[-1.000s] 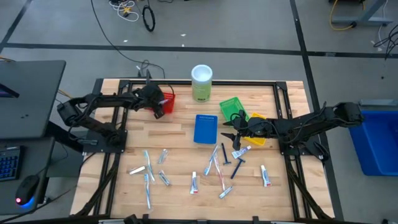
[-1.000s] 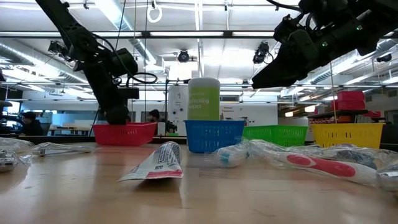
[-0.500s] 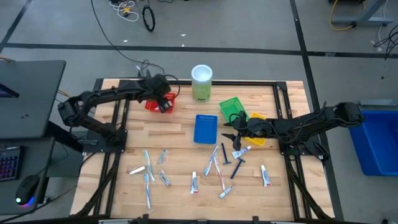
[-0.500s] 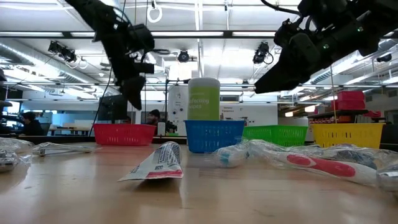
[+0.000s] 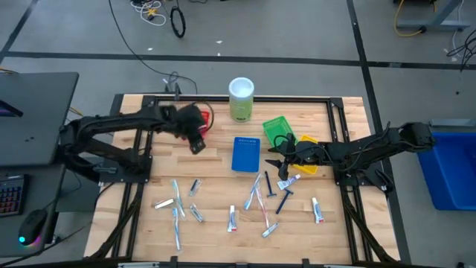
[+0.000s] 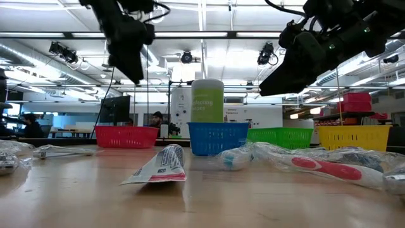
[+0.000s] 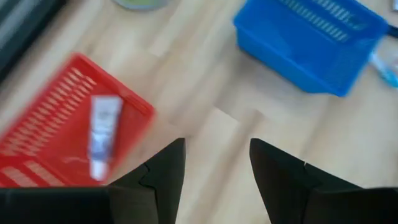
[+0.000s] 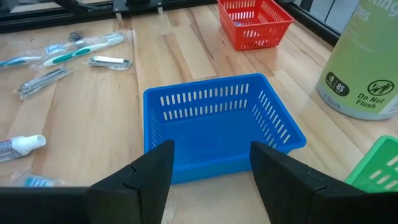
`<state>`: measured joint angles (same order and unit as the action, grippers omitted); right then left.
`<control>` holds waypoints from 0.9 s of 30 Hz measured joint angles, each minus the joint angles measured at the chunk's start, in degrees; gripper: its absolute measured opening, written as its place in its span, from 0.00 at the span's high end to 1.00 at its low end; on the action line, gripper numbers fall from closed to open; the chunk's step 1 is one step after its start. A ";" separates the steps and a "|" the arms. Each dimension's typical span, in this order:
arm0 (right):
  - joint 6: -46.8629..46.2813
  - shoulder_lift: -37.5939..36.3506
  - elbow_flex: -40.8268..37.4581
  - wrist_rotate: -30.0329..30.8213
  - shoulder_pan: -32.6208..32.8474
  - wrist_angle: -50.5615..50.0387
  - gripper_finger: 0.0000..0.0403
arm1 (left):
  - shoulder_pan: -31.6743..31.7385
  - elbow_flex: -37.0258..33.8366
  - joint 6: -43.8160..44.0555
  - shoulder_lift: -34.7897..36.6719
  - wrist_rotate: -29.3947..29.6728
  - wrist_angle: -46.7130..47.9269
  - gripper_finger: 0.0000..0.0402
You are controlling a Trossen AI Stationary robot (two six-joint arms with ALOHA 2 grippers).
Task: Pick & Place Travel size toiletries
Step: Put the green toothbrush into the blue bin
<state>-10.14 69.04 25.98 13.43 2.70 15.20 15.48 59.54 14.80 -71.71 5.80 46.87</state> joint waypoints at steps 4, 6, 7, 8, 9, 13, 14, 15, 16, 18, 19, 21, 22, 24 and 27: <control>-1.02 0.00 0.00 -0.06 0.00 0.00 0.47 | -8.04 -2.78 10.07 2.94 2.92 -0.29 0.53; -1.02 0.00 0.00 -0.08 0.00 0.00 0.47 | -12.10 -4.21 15.47 3.64 4.55 -0.29 0.53; -1.02 0.00 0.00 -0.09 0.00 0.00 0.47 | -14.13 -4.70 18.25 3.64 4.99 -0.37 0.53; -1.02 0.00 0.00 -0.09 0.00 0.01 0.47 | -15.95 -5.19 20.50 3.64 5.28 -0.24 0.53; -1.02 0.00 0.00 -0.09 0.00 0.01 0.48 | -17.96 -5.59 22.43 3.62 5.46 -0.23 0.53; -1.02 0.00 0.00 -0.09 0.00 0.02 0.48 | -25.15 -6.81 29.39 3.09 5.09 -1.99 0.54; -1.02 0.00 0.00 -0.09 0.00 0.02 0.47 | -26.84 -7.29 30.97 3.11 5.05 -2.16 0.54; -1.02 0.00 0.00 -0.09 0.00 0.01 0.47 | -28.30 -7.65 32.52 3.14 5.02 -3.05 0.54; -1.02 0.00 0.00 -0.09 0.00 0.02 0.47 | -29.73 -7.98 33.87 3.14 5.03 -3.81 0.54; -1.02 0.00 0.00 -0.09 0.00 0.02 0.46 | -32.39 -8.65 37.64 3.14 5.03 -3.34 0.54; -1.02 0.00 0.00 -0.09 0.00 0.00 0.45 | -33.64 -8.83 39.70 3.14 5.09 -3.17 0.54; -1.02 0.00 0.00 -0.10 0.00 0.02 0.45 | -35.81 -8.84 44.43 3.14 5.07 -2.90 0.54; -1.02 0.00 0.00 -0.09 0.00 0.00 0.45 | -36.80 -8.84 47.03 3.14 5.04 -2.26 0.54; -1.00 0.00 0.00 -0.10 0.00 0.02 0.45 | -38.41 -8.84 52.51 3.14 4.93 -1.51 0.54; -1.02 0.00 0.00 -0.09 0.00 0.02 0.47 | -40.75 -8.85 61.95 3.14 5.07 0.95 0.54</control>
<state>-11.16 69.04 25.98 13.34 2.70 15.22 -25.27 50.69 76.75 -68.58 10.88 47.82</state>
